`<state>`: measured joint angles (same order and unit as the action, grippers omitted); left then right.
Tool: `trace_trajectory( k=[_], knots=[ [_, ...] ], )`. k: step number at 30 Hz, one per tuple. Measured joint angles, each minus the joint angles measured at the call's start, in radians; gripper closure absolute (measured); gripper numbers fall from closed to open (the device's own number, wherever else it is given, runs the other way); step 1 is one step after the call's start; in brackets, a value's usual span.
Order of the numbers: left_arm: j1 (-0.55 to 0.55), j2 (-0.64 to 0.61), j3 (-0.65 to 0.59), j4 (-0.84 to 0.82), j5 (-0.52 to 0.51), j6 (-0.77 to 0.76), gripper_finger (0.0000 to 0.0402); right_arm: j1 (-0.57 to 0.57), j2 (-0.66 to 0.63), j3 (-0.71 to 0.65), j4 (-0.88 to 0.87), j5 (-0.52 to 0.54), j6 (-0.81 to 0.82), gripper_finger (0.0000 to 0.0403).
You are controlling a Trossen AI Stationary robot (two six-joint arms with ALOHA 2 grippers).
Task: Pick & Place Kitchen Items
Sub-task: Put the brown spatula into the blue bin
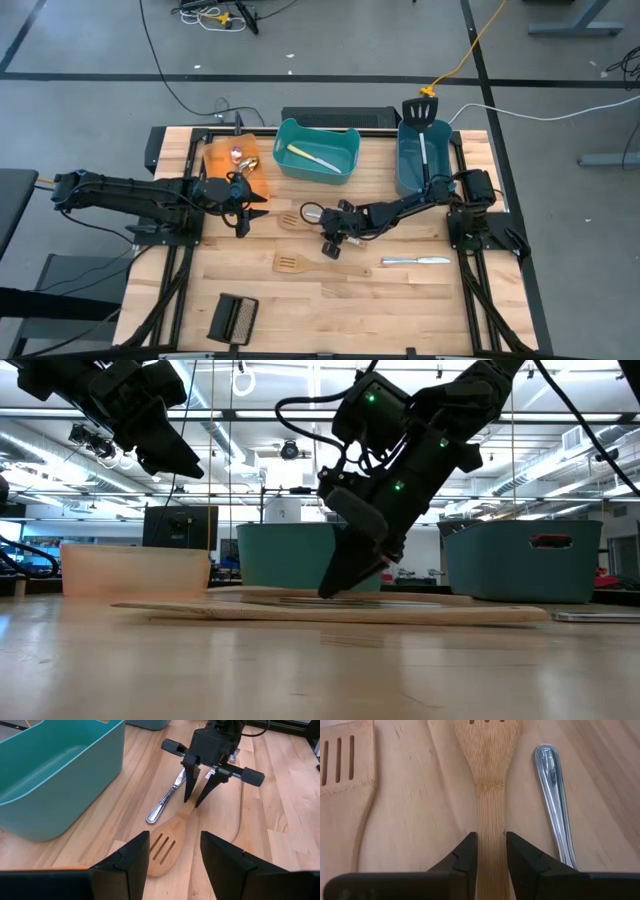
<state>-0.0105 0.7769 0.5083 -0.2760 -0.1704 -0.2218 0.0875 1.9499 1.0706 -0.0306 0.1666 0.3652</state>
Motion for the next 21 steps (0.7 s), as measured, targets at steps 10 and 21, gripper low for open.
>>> trace_trajectory(
  k=[10,21],
  knots=[
    [0.000,0.000,0.000,0.000,0.000,0.000,0.0220,0.000,-0.017,0.002,0.001,0.003,-0.007,0.0312],
    [0.000,0.000,0.000,0.004,0.000,0.000,0.0220,-0.001,-0.123,0.005,-0.074,0.026,-0.033,0.0312]
  ],
)
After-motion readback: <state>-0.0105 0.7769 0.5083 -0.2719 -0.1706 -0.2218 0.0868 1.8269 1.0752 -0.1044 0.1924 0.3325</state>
